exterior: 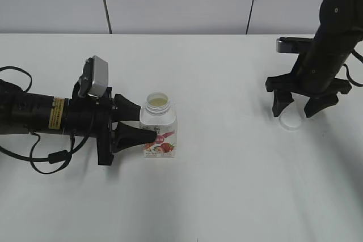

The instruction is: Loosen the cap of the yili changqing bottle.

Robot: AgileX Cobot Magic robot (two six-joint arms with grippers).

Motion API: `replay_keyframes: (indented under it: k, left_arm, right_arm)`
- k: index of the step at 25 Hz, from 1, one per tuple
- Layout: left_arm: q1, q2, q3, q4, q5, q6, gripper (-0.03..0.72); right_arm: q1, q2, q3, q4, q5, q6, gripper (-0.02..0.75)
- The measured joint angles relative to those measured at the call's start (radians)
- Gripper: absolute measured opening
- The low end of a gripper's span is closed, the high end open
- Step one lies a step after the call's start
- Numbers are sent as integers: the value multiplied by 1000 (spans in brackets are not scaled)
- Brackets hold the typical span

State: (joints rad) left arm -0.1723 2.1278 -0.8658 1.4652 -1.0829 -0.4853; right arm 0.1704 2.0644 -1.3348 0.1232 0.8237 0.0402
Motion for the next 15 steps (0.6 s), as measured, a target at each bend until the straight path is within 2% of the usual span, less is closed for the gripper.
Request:
replay_keyframes:
  k: [2,5,8,12,15]
  left_arm:
    - [1,0,0,7,0,0,393]
    - [4,0,0,37,0,0,503]
    - [12,-3,0,51,1,0,573]
    - [48,-14,0,85,1,-11,577]
    - [87,-28,0,159,9,-45,577]
  right_arm:
    - [7,0,-12,2,16,-5,579]
    - [22,-1,-24,7,36,-10,580]
    - [26,-9,-25,13,45,-12,582]
    - [26,-53,-25,16,49,-17,582]
    - [26,-111,-25,17,52,-20,582]
